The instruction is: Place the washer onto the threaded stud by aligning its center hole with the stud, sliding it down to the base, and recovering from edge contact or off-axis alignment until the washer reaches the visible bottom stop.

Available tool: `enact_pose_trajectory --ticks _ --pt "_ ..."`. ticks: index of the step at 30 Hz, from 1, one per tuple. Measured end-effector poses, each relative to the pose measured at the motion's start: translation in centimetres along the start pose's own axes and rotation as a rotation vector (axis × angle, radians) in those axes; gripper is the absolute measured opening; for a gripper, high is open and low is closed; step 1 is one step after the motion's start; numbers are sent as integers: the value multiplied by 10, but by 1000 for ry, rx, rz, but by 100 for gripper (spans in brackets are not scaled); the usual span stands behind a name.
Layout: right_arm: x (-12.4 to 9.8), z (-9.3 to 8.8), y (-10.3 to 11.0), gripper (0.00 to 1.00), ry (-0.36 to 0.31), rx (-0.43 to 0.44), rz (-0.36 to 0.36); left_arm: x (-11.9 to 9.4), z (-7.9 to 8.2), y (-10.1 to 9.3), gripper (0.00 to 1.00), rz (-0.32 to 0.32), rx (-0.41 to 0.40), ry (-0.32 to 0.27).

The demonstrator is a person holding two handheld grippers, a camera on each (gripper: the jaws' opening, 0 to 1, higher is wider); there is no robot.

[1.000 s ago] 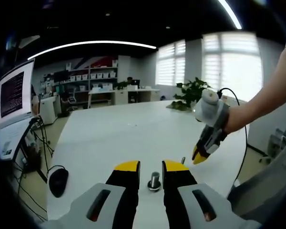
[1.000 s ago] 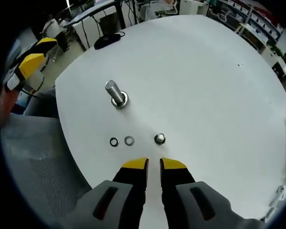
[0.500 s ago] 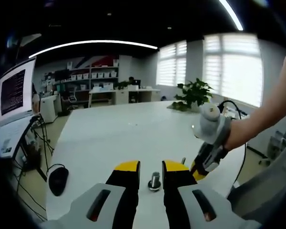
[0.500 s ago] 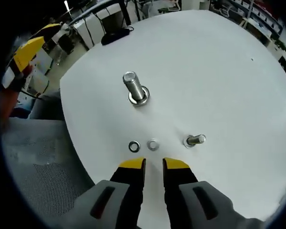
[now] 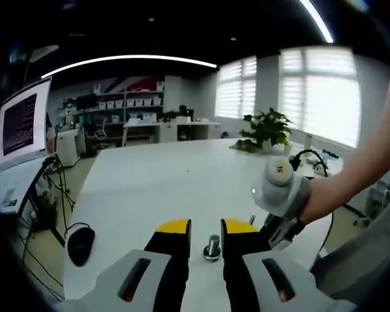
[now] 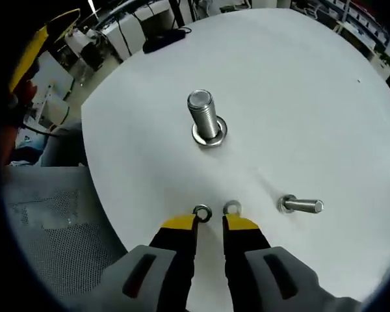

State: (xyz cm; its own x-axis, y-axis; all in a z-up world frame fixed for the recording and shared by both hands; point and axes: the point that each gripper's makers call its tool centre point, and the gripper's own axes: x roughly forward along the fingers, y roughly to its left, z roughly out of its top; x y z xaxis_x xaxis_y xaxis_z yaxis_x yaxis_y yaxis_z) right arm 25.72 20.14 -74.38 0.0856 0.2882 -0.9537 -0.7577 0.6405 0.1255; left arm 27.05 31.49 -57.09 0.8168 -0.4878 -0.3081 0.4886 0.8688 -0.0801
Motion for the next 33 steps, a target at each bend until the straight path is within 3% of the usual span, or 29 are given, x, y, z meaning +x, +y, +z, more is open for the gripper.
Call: enact_pose_trajectory --ticks 8,14,17,19,22,33 --pt "2 0 -4 16 34 -18 -29 -1 1 2 16 3 -5 -5" --pt "3 -2 -4 14 127 -201 -72 0 2 1 16 2 -5 -4" --pt "5 0 -3 12 137 -181 -63 -1 1 2 16 4 -4 -4" --pt "4 0 -11 6 146 -259 -97 -1 2 2 16 5 -3 -4" --pt "5 0 -9 6 137 -195 -76 -1 3 3 16 7 -1 -7" --pt "3 0 -12 6 88 -117 12 -1 0 5 16 15 -2 0"
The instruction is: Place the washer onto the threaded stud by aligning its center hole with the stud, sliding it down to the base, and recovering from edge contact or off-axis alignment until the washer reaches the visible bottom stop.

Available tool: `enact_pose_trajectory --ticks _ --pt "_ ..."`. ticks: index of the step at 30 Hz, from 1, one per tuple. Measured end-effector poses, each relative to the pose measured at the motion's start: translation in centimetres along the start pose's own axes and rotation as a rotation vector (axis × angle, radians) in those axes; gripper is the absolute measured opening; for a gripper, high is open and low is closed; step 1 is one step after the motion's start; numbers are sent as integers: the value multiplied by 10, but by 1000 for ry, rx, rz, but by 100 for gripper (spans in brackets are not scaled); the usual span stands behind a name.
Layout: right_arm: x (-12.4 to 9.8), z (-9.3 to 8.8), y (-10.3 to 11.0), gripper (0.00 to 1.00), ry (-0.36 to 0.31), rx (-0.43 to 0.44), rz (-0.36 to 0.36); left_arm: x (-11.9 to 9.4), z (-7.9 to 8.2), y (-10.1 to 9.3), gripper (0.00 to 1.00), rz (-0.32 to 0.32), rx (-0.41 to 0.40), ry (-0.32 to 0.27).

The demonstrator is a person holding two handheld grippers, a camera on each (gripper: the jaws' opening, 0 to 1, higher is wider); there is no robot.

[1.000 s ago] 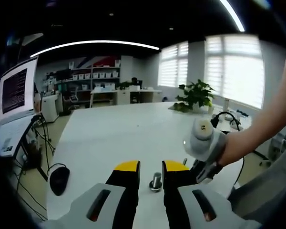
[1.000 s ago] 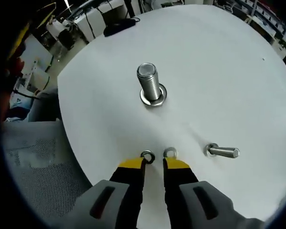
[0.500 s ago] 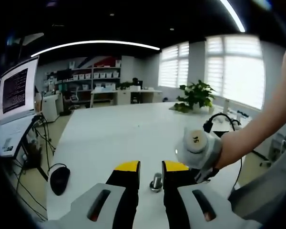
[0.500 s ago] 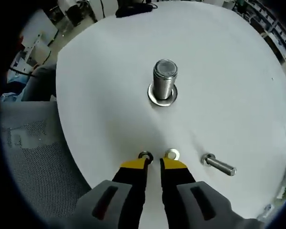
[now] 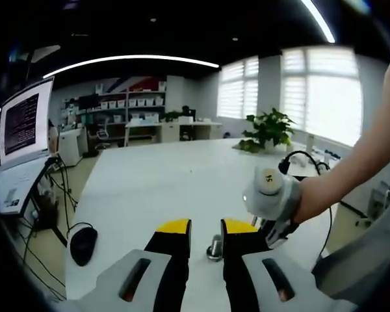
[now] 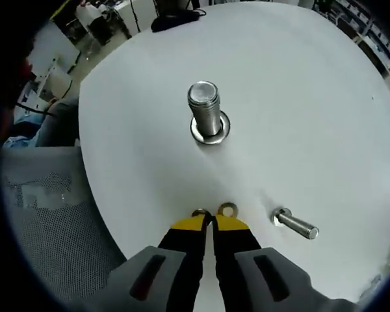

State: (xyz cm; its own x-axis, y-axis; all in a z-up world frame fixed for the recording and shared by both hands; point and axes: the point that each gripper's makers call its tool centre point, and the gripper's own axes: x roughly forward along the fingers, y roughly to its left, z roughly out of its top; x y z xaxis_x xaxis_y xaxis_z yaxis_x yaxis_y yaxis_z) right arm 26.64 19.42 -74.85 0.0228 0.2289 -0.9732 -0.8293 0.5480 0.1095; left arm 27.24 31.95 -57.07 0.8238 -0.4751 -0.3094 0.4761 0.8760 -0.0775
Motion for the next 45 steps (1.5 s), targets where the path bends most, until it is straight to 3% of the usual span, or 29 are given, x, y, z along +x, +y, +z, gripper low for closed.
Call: enact_pose_trajectory --ticks 3,14,21,24,35,45 --pt "1 1 2 6 -4 3 5 0 0 1 16 2 2 1" --pt "0 1 4 4 32 -121 -59 0 -1 1 15 3 7 4" --pt "-2 -1 3 3 2 -74 -72 -2 -1 4 15 13 5 5" --pt "-4 -1 4 3 -24 13 -35 -3 -1 4 15 14 9 4" --pt "-49 11 -21 3 -141 60 -64 2 -4 -5 15 -2 30 15" --pt "-86 3 -43 3 -178 108 -104 5 -6 -18 15 -36 67 30"
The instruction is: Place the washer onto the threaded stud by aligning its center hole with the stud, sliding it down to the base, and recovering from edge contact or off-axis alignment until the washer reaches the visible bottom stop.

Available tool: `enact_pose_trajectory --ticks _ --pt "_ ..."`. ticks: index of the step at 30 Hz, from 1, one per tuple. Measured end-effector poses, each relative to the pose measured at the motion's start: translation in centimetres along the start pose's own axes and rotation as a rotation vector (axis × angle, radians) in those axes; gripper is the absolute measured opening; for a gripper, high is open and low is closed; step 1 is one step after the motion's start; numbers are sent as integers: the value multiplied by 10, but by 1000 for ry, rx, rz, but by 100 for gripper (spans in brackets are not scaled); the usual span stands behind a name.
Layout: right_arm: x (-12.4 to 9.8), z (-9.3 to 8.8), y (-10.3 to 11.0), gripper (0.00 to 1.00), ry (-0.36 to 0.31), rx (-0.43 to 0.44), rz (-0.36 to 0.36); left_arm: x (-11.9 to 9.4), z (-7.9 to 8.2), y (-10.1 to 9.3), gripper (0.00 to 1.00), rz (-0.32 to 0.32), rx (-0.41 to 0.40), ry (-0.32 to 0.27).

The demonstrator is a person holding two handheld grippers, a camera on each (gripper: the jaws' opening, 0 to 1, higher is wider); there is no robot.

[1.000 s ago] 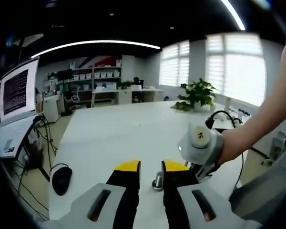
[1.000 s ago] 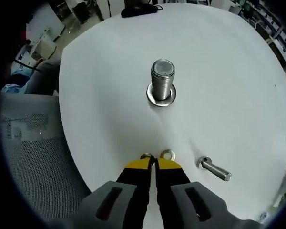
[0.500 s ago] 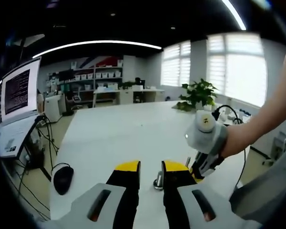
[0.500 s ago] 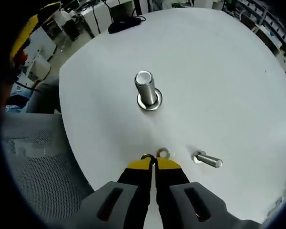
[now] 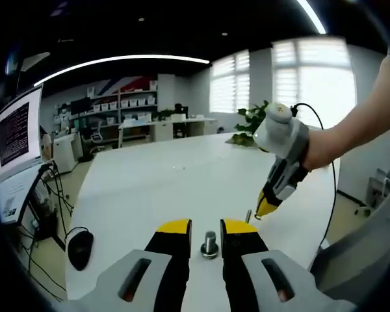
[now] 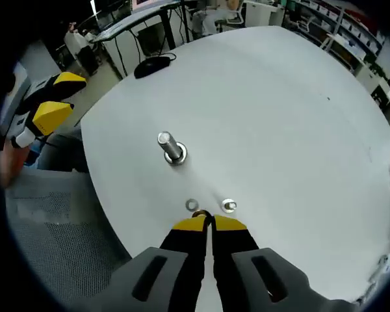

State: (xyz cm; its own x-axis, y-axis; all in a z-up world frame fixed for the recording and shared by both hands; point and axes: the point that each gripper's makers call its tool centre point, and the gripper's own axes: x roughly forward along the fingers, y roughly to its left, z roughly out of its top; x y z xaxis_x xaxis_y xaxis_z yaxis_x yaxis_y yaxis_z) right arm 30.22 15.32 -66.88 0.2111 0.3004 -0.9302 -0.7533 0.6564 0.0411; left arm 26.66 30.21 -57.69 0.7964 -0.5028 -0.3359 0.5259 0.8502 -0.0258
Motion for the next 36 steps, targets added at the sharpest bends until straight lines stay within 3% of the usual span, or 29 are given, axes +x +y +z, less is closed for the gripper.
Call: enact_pose_trajectory --ticks 10,23,36 --pt "-8 -4 -25 4 -9 69 -36 1 3 0 15 5 12 -10" --pt "-8 5 -29 4 12 40 -59 -2 6 3 15 19 21 -22" --pt "8 6 -30 4 46 40 -42 -4 7 5 15 23 17 -27"
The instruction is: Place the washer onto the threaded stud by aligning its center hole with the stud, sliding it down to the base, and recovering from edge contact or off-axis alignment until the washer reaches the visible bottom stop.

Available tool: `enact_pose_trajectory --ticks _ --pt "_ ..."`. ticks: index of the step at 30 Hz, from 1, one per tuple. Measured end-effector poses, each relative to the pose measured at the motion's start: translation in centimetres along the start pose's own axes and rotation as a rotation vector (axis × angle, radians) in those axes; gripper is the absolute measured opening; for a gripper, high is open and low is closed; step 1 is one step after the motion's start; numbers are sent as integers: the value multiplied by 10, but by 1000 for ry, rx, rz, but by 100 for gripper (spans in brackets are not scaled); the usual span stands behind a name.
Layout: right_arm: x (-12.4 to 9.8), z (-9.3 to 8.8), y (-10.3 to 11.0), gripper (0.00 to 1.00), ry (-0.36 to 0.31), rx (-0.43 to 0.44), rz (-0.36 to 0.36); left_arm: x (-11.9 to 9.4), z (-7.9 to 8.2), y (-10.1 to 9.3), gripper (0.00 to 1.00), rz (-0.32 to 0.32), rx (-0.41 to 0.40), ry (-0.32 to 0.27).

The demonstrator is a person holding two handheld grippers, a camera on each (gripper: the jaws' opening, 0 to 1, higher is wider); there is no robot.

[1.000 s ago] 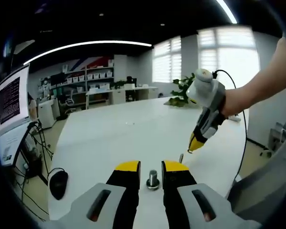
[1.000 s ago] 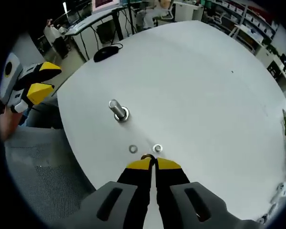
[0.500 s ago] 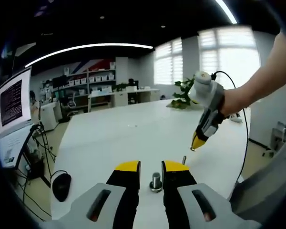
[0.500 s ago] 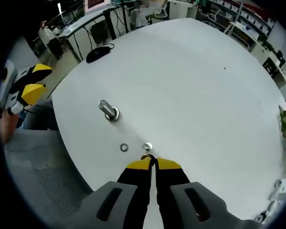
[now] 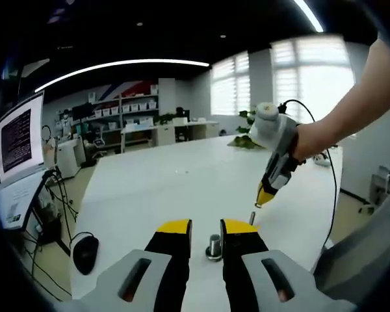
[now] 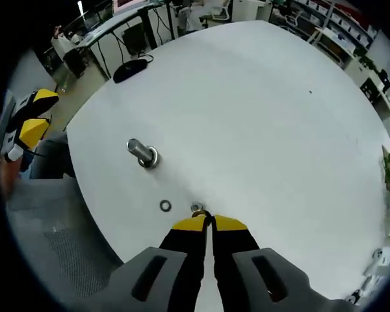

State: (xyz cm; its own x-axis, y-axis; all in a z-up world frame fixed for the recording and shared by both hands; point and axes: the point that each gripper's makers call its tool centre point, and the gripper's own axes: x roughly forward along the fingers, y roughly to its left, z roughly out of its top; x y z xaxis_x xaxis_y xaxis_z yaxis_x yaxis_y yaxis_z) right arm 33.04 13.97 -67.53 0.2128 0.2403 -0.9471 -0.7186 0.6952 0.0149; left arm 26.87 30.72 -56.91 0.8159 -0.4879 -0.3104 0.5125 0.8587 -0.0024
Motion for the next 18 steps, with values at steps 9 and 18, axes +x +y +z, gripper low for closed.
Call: enact_pose_trajectory --ticks 9,18 --pt "8 4 6 4 6 -21 17 0 -1 2 15 2 -2 3" --pt "12 9 12 4 23 -35 24 1 -2 0 15 -4 -1 8"
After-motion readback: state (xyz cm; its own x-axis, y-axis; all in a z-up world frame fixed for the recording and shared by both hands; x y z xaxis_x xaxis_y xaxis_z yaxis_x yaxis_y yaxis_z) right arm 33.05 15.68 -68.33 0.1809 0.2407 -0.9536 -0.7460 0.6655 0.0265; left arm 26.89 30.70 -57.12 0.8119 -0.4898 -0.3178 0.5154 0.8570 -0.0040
